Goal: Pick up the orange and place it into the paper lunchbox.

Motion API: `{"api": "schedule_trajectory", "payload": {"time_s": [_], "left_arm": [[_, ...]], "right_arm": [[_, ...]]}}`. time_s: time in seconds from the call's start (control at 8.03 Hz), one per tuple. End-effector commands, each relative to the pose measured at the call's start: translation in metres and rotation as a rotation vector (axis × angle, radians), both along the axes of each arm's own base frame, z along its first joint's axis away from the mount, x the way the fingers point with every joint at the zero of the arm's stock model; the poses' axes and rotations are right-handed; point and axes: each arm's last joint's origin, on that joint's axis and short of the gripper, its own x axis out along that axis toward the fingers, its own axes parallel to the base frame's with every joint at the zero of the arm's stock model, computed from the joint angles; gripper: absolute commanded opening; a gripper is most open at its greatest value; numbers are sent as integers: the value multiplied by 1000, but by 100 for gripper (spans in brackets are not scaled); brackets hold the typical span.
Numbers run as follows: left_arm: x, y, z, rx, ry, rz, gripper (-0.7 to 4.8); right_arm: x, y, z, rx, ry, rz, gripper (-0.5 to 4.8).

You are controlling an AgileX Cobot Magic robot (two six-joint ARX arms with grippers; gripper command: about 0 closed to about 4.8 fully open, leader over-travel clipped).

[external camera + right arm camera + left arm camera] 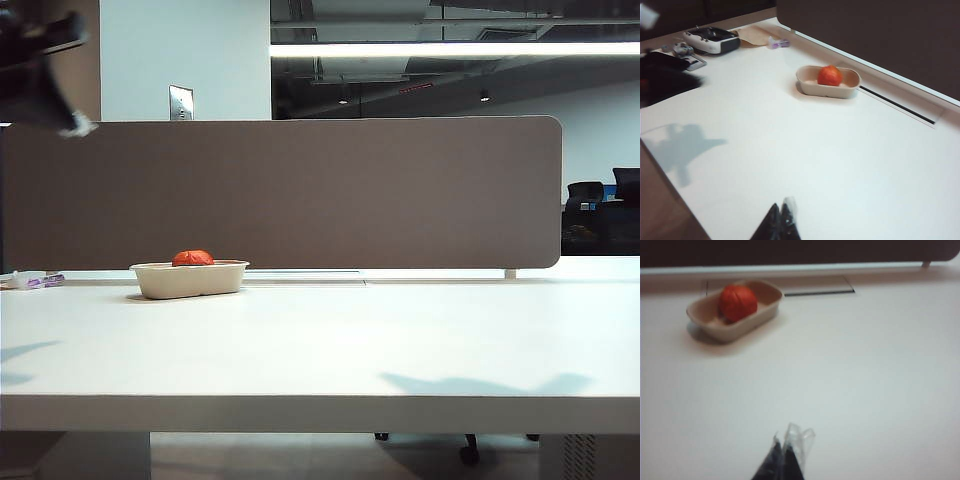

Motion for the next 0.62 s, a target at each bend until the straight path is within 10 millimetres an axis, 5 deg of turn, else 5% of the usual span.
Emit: {"api": "schedule_trajectory", "payload": {"time_s": [0.12,0.5,0.62], "left_arm": [[-81,13,-39,-45,-254,-4,-6],[-92,16,-46,-51,-280,5,-6],[-104,19,-64,-71,-325,59,-6]], "right_arm": [[-24,-25,-64,1,3,-140,-5],[-25,-26,-70,-40,43,-142,-5],[-25,-26,-70,-44,47,-142,-5]]}}
